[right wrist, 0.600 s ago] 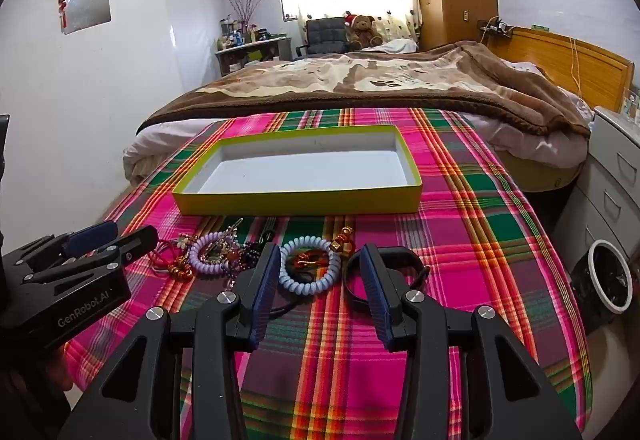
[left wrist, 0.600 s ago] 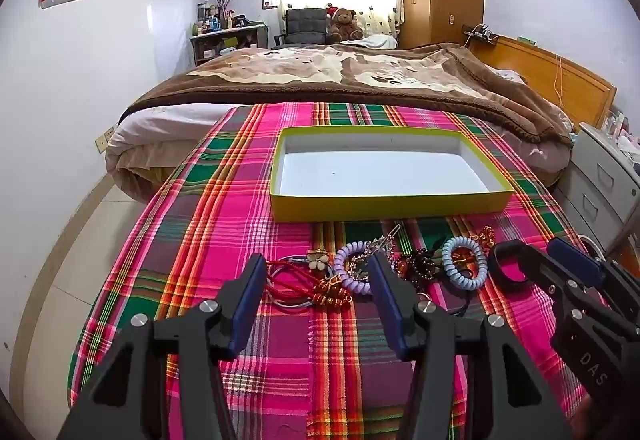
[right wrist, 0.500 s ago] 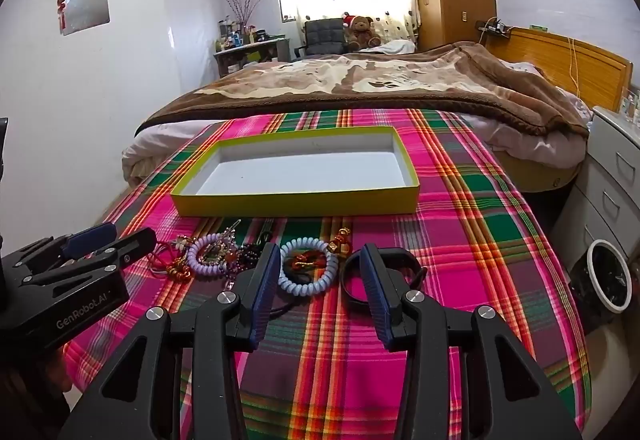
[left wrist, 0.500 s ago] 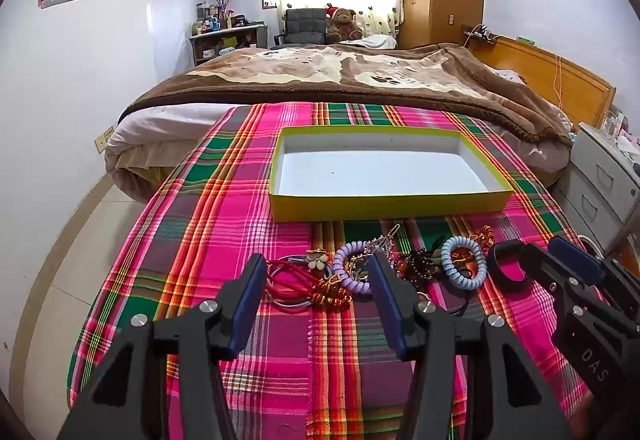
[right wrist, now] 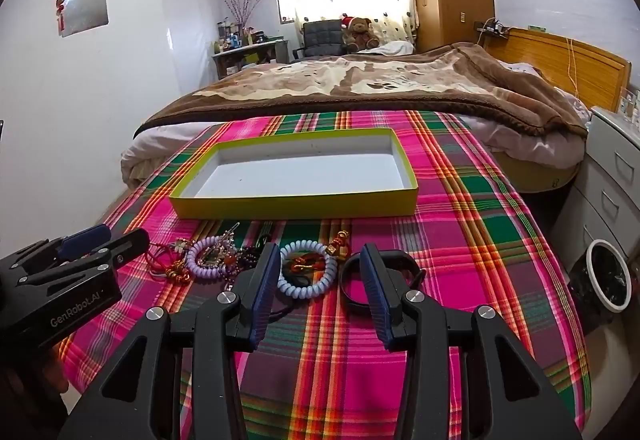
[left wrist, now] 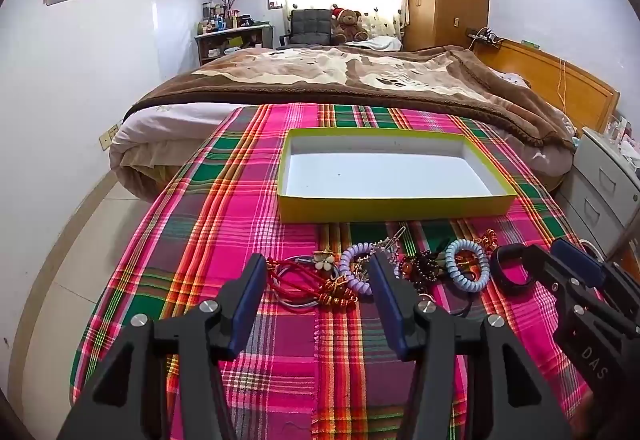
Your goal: Organize jewelry
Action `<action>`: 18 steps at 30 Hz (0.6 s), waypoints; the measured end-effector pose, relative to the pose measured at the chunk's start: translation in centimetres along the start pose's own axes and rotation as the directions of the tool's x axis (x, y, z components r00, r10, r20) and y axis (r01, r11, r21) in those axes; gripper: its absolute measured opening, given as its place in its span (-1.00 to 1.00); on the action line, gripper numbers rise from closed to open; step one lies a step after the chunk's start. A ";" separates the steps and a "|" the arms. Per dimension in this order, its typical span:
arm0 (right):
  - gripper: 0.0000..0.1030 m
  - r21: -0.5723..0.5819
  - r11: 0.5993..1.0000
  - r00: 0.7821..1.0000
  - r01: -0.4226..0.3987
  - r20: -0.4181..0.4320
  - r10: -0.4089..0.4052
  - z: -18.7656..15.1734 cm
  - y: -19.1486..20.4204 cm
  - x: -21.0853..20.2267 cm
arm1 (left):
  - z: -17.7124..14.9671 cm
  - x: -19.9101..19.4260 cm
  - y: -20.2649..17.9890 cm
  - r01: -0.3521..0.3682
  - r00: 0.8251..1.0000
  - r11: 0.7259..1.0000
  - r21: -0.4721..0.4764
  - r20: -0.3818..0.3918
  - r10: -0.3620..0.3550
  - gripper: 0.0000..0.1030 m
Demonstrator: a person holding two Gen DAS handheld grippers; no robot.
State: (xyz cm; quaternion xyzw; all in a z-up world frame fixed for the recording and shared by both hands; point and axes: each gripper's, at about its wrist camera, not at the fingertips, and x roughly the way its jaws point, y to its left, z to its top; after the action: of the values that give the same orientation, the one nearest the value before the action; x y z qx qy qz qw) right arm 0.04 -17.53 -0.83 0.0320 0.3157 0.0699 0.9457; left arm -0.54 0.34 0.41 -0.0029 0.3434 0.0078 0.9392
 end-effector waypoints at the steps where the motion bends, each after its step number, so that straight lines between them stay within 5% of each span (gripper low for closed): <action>1: -0.18 -0.002 1.000 1.000 0.000 0.001 0.000 0.0 0.0 0.0 | 0.2 0.1 0.2 0.000 1.000 1.000 0.000 0.000 0.000 0.07; 18: -0.18 0.005 1.000 1.000 0.009 0.003 -0.009 0.1 -0.2 -0.3 | 0.3 0.1 0.2 -0.009 1.000 1.000 -0.008 -0.007 0.009 0.07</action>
State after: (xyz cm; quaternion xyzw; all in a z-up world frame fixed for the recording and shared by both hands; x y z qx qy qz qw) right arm -0.07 -17.74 -0.60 0.0331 0.3146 0.0648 0.9464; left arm -0.26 0.56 0.56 -0.0053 0.3468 0.0132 0.9378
